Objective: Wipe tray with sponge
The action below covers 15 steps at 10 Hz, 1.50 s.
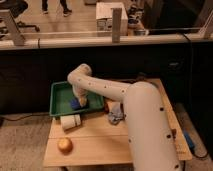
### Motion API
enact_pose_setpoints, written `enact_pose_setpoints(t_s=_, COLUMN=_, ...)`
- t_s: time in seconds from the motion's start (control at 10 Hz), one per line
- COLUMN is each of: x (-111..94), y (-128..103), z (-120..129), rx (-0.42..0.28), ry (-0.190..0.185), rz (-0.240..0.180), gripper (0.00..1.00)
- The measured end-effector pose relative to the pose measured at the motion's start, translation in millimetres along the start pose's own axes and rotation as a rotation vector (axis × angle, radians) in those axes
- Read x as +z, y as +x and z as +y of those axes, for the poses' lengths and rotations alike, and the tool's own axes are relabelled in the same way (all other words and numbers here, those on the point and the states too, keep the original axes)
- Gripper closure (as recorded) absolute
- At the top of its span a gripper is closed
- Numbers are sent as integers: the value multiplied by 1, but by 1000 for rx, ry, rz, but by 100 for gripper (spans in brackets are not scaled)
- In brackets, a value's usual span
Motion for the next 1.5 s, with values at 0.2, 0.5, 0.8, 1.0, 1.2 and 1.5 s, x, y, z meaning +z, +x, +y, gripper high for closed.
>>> enact_pose_setpoints(t_s=0.2, x=10, y=-32, z=-2, rx=-54, ry=-14, rz=-34, gripper=100)
enact_pose_setpoints(t_s=0.5, x=13, y=-47, z=13, rx=-62, ry=-24, rz=-49, gripper=100)
enact_pose_setpoints(t_s=0.8, x=2, y=-18, z=31, rx=-16, ry=-13, rz=-29, gripper=100)
enact_pose_setpoints(t_s=1.0, x=-6, y=19, z=26, rx=8, ry=5, rz=-13, gripper=100)
enact_pose_setpoints(t_s=1.2, x=-6, y=28, z=21, rx=-9, ry=7, rz=-18, gripper=100)
enact_pose_setpoints(t_s=1.5, x=4, y=4, z=4, rx=-66, ry=-2, rz=-47, gripper=100)
